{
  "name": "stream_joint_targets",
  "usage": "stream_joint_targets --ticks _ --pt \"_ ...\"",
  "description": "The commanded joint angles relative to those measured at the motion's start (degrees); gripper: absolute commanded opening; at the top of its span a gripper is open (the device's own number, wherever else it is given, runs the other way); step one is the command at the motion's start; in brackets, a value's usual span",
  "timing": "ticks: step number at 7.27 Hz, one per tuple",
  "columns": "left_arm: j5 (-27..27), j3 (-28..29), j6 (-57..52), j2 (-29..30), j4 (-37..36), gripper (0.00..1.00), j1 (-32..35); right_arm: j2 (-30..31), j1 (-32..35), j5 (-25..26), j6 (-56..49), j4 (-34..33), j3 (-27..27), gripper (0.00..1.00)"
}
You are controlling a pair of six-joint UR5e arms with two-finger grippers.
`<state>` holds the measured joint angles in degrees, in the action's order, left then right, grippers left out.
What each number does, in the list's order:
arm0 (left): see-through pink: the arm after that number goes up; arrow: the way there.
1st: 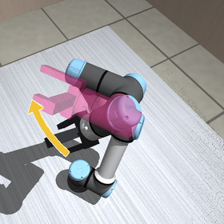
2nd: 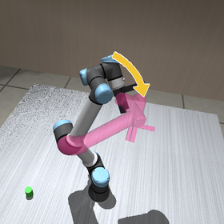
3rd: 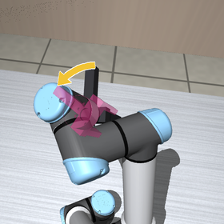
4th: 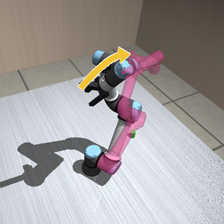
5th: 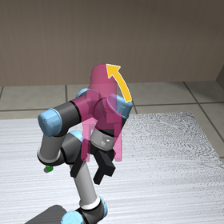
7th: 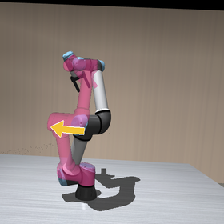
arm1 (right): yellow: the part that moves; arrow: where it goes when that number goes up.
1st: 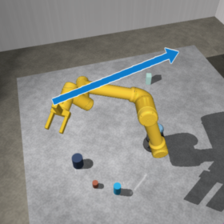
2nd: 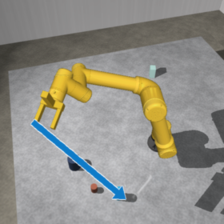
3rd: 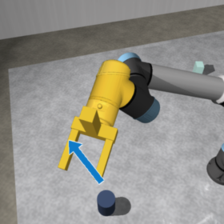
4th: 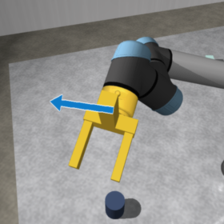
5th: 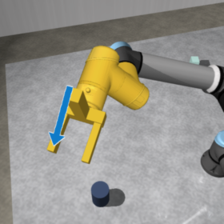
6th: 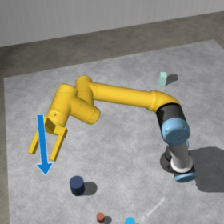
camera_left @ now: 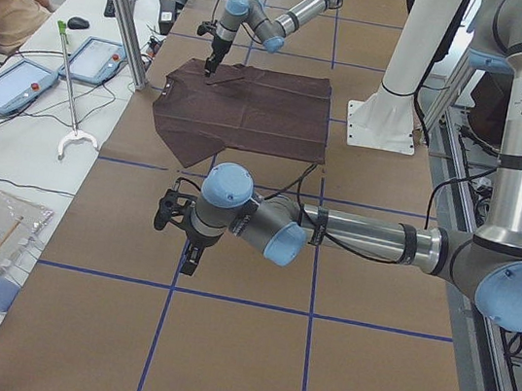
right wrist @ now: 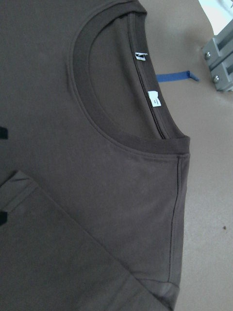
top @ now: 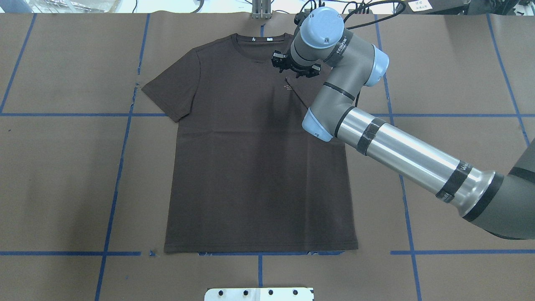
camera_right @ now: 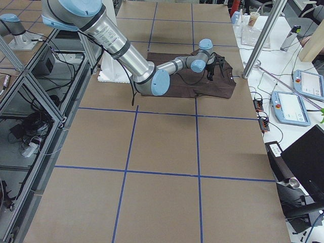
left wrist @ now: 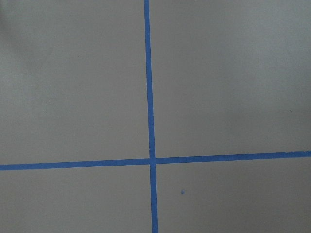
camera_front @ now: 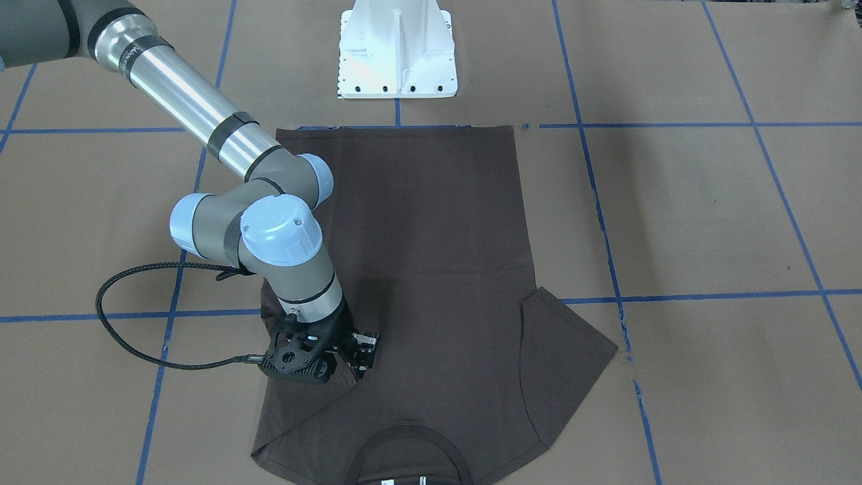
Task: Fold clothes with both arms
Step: 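Release the folded sleeve and raise the right gripper while the left arm approaches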
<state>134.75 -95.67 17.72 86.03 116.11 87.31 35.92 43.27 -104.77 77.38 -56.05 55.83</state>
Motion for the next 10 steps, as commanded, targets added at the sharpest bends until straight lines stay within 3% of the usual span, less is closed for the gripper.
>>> stream_joint_targets --ticks 1,3,4,5,6,7,8,10 --pt "9.17 0.31 0.73 0.54 7.85 1.00 -3.35 3.52 -0.21 -0.95 0.58 -0.20 7.67 1.00" --pt "8.25 0.84 17.19 6.74 11.42 1.00 -11.59 11.06 1.63 -8.22 0.76 -0.29 18.92 1.00" --pt "7.72 3.28 21.00 11.14 10.81 1.00 -13.38 13.19 3.47 -9.65 0.67 -0.20 22.45 1.00" --pt "7.20 8.96 29.48 18.92 10.98 1.00 -16.61 15.65 5.92 -14.62 0.67 0.06 24.31 1.00" --pt "-2.99 9.45 37.22 21.26 11.59 1.00 -23.17 19.41 7.51 -17.37 0.50 0.15 27.98 1.00" --pt "-9.62 11.45 39.12 25.38 10.99 1.00 -30.11 22.85 8.49 -17.83 -0.20 0.24 30.89 1.00" --pt "-10.64 15.91 43.84 30.64 11.51 1.00 -31.57 24.97 8.93 -18.70 -0.12 0.24 33.27 1.00" --pt "-17.82 18.23 46.44 32.18 11.77 1.00 -33.86 27.10 8.94 -18.71 -0.21 0.33 34.70 1.00"
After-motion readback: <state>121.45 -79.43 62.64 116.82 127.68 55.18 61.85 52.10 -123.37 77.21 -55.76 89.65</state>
